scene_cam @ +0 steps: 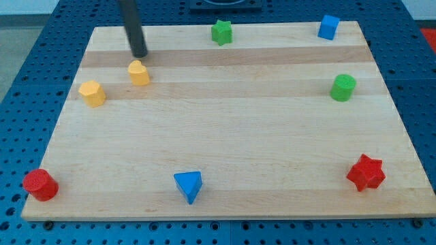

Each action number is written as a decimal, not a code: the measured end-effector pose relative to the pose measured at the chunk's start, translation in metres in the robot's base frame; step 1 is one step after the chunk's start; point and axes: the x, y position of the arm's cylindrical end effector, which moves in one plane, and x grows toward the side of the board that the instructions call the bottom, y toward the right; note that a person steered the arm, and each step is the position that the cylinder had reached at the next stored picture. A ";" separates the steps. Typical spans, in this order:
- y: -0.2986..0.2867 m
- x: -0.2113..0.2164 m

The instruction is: Place the heart to the right of hexagon

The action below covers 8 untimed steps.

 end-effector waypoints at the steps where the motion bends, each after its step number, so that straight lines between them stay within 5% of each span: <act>1: -0.005 0.001; 7: 0.015 0.063; 8: 0.056 0.049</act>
